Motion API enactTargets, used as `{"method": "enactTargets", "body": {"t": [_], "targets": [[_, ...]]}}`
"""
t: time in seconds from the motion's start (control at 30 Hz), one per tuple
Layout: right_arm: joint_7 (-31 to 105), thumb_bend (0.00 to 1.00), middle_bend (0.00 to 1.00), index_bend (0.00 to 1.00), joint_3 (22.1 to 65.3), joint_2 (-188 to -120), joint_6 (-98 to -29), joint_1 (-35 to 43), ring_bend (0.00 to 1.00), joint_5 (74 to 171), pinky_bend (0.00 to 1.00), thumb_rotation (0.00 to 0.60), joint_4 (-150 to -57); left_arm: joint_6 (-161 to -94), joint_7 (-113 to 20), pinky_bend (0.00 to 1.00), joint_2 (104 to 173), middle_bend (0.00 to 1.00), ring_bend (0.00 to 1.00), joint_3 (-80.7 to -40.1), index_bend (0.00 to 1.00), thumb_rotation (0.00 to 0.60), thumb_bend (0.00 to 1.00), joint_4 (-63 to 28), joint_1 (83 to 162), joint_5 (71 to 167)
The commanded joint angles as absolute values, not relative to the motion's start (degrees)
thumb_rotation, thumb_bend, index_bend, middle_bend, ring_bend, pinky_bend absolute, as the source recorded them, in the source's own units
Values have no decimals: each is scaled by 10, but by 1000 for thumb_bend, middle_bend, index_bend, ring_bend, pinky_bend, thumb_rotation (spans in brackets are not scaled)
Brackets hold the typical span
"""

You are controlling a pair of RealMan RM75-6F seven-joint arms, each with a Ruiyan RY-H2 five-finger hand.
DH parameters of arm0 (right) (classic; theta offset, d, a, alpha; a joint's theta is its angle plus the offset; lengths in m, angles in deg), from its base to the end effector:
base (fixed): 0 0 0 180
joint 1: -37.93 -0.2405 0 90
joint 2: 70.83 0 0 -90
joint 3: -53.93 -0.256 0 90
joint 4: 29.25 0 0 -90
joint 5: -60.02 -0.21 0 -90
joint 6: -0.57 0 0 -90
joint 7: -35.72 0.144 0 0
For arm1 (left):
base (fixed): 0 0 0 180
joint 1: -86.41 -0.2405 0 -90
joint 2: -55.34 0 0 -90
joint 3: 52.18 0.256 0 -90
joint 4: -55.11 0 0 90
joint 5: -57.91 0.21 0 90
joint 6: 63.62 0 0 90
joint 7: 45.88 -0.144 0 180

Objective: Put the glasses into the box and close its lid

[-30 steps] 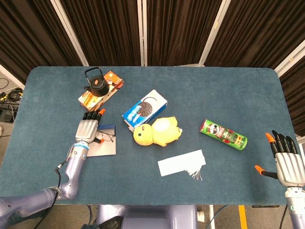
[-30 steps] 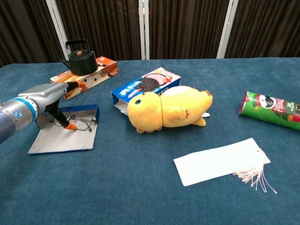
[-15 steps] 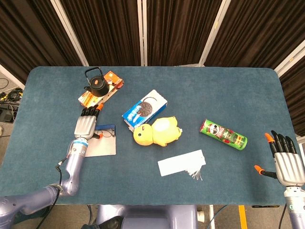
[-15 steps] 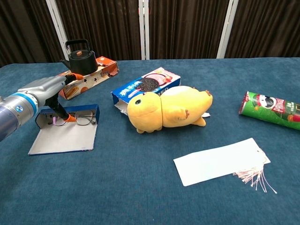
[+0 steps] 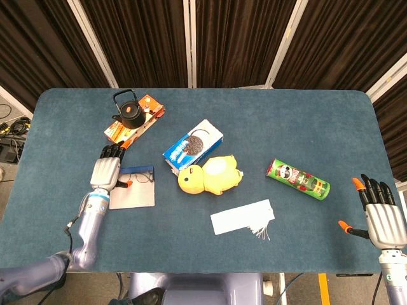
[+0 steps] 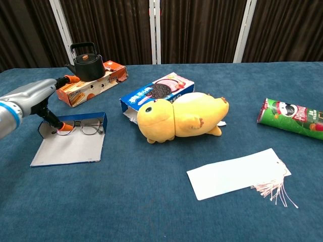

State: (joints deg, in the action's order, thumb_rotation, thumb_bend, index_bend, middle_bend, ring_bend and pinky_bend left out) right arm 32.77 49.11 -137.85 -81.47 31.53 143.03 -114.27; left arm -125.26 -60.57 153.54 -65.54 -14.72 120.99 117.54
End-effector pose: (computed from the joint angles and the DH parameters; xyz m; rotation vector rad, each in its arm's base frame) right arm -0.3338 -0.1986 0.1572 1.3893 -0.8270 0.7966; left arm -0.2197 0.3478 -0.0237 -1.4974 -1.0934 -0.8970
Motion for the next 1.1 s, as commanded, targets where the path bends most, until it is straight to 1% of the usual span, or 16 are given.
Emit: {"method": "enactTargets", "body": {"t": [0.03, 0.23, 0.33, 0.4, 0.47, 0.7, 0.8, 0.93, 1.1], "targets": [[333, 0, 0, 13, 491, -1376, -818, 317, 0, 1433, 0, 600, -1146, -1290, -609, 0, 1464, 0, 0, -608, 0, 600, 7, -260, 1161, 1213], [337, 0, 0, 12, 492, -1372, -822, 318, 0, 1437, 0, 600, -1150, -1296, -616, 0, 1444, 0, 0, -578, 10, 600, 30, -289, 1141, 1234], [339, 0, 0, 12, 493, -1371, -823, 319, 0, 1439, 0, 600, -1152, -1293, -613, 0, 1444, 0, 0, -568, 84, 600, 46, -284, 1138, 1247], [340, 0, 0, 12, 494, -1370, -825, 319, 0, 1441, 0, 600, -1153, -1291, -615, 0, 1450, 0, 0, -562, 158, 600, 63, -275, 1138, 1255], [340, 0, 0, 12, 494, -1370, -824, 319, 0, 1441, 0, 600, -1153, -1291, -617, 0, 1457, 0, 0, -559, 207, 600, 70, -265, 1138, 1263], [344, 0, 0, 12, 493, -1369, -823, 320, 0, 1438, 0, 600, -1151, -1284, -622, 0, 1484, 0, 0, -553, 313, 600, 79, -238, 1138, 1274], [346, 0, 0, 13, 493, -1369, -822, 319, 0, 1437, 0, 600, -1150, -1283, -624, 0, 1494, 0, 0, -554, 331, 600, 83, -229, 1138, 1276], [346, 0, 0, 15, 491, -1369, -821, 319, 0, 1436, 0, 600, -1148, -1282, -630, 0, 1513, 0, 0, -558, 335, 600, 127, -211, 1140, 1277], [345, 0, 0, 15, 492, -1370, -818, 318, 0, 1435, 0, 600, -1146, -1282, -634, 0, 1529, 0, 0, -562, 336, 600, 128, -190, 1142, 1281]]}}
